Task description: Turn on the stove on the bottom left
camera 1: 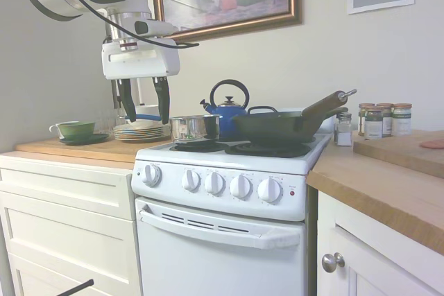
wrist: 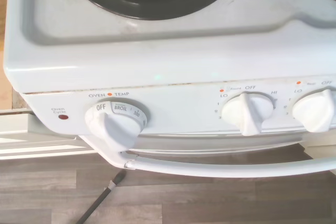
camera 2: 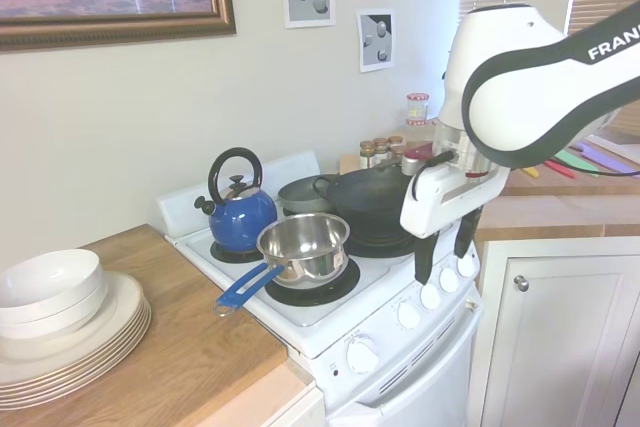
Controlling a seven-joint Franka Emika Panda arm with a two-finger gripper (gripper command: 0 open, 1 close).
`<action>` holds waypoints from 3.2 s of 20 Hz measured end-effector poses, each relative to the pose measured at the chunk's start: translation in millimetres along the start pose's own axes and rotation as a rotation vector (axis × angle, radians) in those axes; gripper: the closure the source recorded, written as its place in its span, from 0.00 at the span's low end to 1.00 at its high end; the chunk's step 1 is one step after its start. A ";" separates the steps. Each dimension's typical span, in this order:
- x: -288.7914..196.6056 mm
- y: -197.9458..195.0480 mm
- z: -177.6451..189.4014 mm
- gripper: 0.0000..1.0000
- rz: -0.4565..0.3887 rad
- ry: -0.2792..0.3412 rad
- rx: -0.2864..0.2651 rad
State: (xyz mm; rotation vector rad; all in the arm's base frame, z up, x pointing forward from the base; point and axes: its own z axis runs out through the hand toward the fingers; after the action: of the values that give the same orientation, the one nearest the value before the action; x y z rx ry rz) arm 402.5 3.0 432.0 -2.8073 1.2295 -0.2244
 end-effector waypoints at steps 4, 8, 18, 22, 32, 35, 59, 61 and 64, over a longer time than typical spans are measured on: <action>-0.8 -1.7 5.6 0.00 -0.006 -0.011 -0.009; 2.1 -2.4 13.0 0.00 -0.004 -0.024 -0.021; 26.7 -10.2 50.5 0.00 0.014 -0.053 -0.062; 41.8 -12.9 67.6 0.00 0.032 -0.066 -0.080; 72.2 -17.2 98.1 1.00 0.067 -0.091 -0.100; 74.4 -19.2 103.4 1.00 0.067 -0.089 -0.097; 80.3 -18.0 116.1 1.00 0.073 -0.071 -0.085; 80.5 -18.0 116.4 1.00 0.073 -0.070 -0.084; 80.8 -18.1 117.3 1.00 0.074 -0.068 -0.083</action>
State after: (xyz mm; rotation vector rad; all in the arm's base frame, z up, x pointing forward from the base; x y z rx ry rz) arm 488.5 -43.6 327.0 -2.8056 1.3539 -0.0742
